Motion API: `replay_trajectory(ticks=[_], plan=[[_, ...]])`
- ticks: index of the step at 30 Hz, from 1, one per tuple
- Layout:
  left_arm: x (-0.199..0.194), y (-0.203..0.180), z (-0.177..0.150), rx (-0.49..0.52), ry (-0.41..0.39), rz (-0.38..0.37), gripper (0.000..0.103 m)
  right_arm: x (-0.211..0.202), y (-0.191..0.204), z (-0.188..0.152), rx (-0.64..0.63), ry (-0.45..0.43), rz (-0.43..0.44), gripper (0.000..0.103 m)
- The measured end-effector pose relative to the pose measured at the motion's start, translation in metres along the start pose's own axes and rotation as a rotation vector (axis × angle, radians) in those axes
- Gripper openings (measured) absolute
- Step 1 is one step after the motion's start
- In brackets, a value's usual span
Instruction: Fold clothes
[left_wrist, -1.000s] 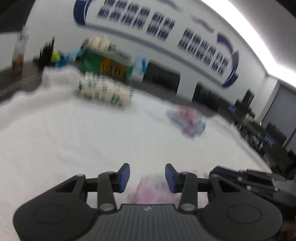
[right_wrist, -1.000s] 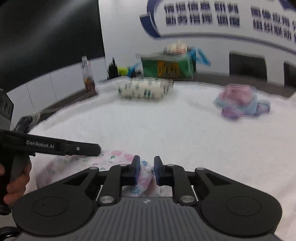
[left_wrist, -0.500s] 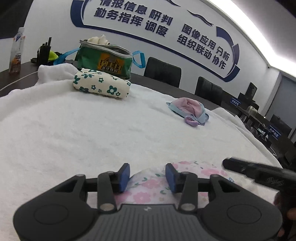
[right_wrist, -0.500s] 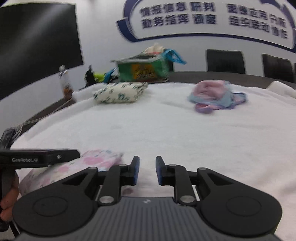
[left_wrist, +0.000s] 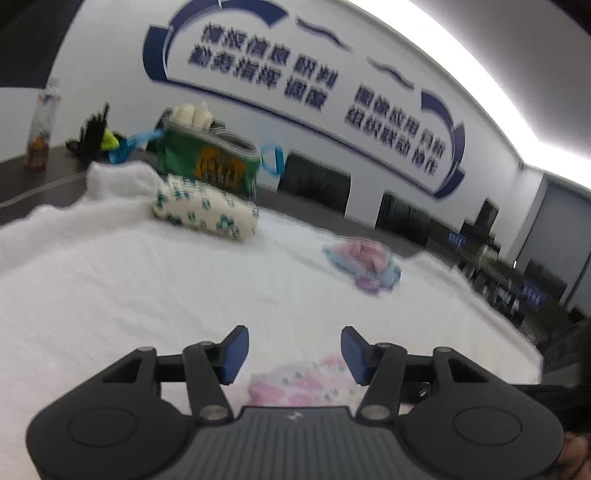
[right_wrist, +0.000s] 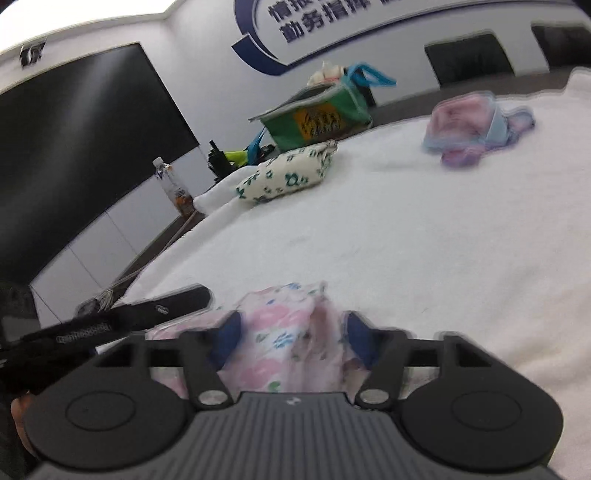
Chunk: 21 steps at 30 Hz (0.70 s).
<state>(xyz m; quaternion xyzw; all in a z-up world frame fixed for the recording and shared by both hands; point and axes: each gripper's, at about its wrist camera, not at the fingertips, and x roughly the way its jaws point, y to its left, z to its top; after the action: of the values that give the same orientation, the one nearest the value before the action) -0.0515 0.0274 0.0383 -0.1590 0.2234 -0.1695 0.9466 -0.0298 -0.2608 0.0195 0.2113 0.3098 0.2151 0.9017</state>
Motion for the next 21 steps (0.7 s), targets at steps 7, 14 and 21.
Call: replay_trajectory(ticks=[7, 14, 21], plan=[[0.012, 0.015, -0.005, -0.035, 0.092, 0.038, 0.056, -0.001, -0.016, -0.002, 0.132, -0.01, 0.031, 0.017], [0.029, 0.033, -0.016, -0.126, 0.167, 0.007, 0.032, 0.0, -0.013, -0.007, 0.14, -0.023, -0.039, 0.017], [0.016, 0.044, -0.008, -0.173, 0.103, 0.01, 0.041, -0.017, -0.005, -0.004, 0.086, -0.12, -0.177, 0.031]])
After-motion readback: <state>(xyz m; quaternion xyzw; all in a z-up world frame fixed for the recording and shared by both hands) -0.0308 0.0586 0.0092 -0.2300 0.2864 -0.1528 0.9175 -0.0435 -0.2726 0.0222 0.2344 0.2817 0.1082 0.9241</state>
